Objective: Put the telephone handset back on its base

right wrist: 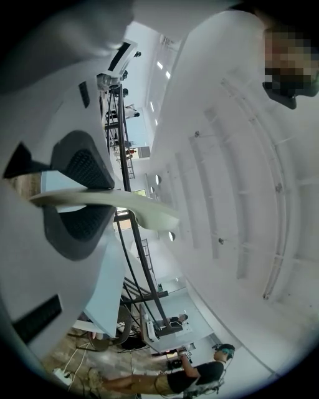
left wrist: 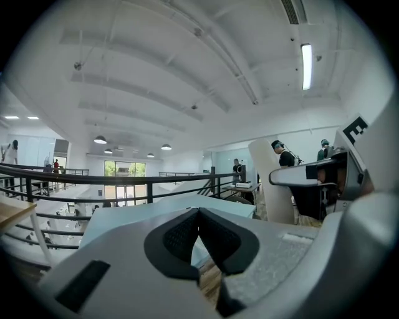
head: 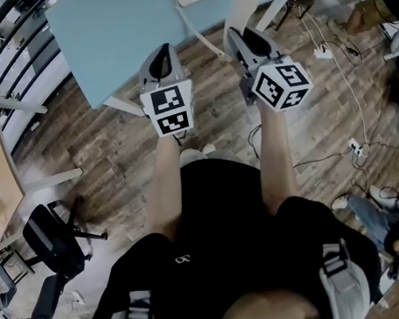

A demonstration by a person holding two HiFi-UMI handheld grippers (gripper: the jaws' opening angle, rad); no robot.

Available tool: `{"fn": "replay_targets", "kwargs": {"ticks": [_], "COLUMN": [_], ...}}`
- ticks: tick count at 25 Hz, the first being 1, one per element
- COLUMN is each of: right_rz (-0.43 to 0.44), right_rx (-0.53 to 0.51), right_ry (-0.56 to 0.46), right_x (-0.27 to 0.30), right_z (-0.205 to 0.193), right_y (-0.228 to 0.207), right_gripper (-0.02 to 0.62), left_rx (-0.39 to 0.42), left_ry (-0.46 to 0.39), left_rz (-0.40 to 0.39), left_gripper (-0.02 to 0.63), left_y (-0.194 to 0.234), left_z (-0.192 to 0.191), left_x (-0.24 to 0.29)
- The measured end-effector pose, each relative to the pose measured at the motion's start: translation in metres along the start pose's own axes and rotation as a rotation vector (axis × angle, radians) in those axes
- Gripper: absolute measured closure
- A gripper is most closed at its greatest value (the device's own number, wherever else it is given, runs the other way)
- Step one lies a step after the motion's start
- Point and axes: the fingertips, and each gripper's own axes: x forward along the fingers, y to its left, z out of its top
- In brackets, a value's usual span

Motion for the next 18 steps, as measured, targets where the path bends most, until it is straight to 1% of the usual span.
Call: {"fn": "replay_targets", "kwargs": {"ticks": [10, 14, 18], "right_rz": [0.014, 0.011, 0.012], "right_rx": [0.025, 0.039, 0.041], "right_ry": [-0.042, -0.044, -0.059], "right_x": [0.007, 0.021, 0.047], "right_z": [0.016, 0.015, 0.020], "right_y": [-0.022, -0.040, -0.061], "right_gripper": [0.517, 0.515, 0.515], "left_rx": [0.055, 0.063, 0.074], "left_ry": [-0.026, -0.016, -0.018], "left_rz": [-0.009, -0.007, -0.002], "left_gripper": [0.606, 0.606, 0.606], "left_y": [-0.016, -0.016, -0.005], "left_z": [0.017, 0.013, 0.016], "left_x": [0.010, 0.032, 0.066]}}
